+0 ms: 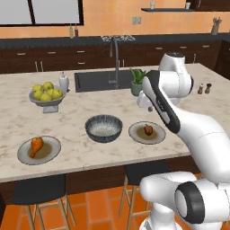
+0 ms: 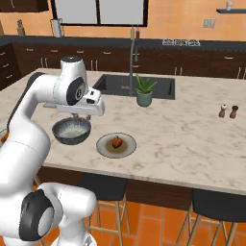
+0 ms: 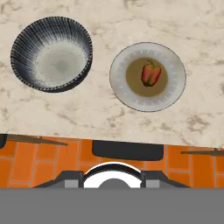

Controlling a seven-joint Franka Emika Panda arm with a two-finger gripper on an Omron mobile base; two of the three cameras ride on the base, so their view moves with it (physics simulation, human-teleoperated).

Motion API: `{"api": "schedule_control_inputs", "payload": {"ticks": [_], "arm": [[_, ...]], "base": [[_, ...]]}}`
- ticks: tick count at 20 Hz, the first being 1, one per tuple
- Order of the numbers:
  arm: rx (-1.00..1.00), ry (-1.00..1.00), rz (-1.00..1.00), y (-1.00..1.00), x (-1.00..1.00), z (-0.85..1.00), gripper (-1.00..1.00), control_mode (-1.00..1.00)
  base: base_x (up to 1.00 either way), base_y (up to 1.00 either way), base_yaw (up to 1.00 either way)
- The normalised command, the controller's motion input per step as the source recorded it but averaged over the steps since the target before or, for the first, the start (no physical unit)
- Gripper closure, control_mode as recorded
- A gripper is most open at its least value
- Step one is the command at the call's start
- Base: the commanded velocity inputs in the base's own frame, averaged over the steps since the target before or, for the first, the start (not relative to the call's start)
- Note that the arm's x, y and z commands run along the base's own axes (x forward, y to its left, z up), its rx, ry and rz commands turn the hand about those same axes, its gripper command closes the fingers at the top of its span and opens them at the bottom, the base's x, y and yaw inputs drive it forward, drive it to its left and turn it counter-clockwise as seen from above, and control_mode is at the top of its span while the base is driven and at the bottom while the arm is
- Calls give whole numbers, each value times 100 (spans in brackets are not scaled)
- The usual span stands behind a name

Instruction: Pick the chicken drumstick and bell pepper from their plates and place them in the bowl. Then put the bowl in the fridge.

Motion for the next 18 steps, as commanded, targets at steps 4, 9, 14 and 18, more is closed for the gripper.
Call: {"api": "schedule_control_inputs", "payload": {"ticks": [4, 9, 14, 18], "arm": [[0, -3, 2, 0, -59, -4, -100, -100], [-6, 6, 3, -28, -69, -71, -100, -100], [5, 26, 0, -95, 43, -44, -100, -100], [6, 15, 0, -60, 80, -22, -100, -100]], "base": [[0, 0, 0], [0, 0, 0], [0, 0, 0], [0, 0, 0]]}}
